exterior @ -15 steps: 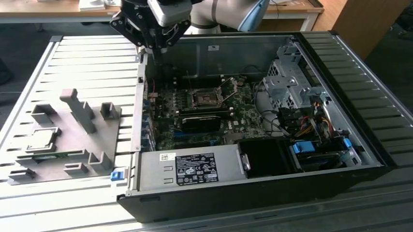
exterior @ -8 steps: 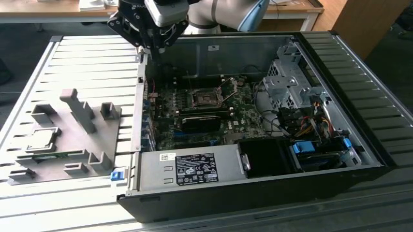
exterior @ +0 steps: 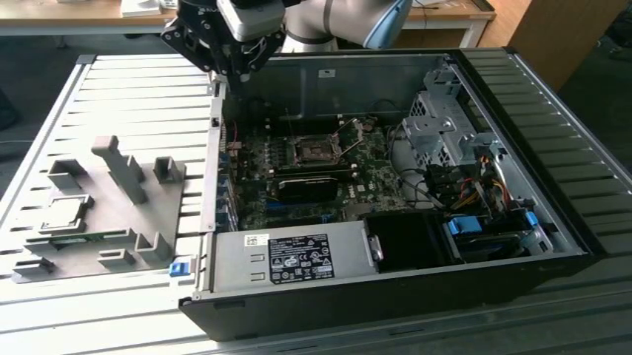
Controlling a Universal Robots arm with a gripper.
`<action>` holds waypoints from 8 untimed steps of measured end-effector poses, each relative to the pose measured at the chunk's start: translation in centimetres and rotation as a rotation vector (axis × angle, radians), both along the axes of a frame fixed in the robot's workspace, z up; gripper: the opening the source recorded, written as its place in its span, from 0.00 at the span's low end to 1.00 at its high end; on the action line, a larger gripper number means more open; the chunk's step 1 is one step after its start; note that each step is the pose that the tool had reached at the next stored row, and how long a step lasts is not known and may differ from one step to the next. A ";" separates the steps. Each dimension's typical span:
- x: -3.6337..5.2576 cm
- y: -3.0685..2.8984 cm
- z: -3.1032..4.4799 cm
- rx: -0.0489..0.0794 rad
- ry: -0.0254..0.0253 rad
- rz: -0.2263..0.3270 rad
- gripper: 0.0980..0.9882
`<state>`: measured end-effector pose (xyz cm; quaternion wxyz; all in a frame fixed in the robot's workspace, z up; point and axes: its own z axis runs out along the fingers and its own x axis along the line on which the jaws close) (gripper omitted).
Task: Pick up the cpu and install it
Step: 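Reach for the cpu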
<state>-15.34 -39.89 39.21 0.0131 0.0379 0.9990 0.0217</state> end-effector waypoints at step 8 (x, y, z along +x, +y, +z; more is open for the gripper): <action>-0.32 0.00 -0.01 0.000 0.0000 0.000 0.01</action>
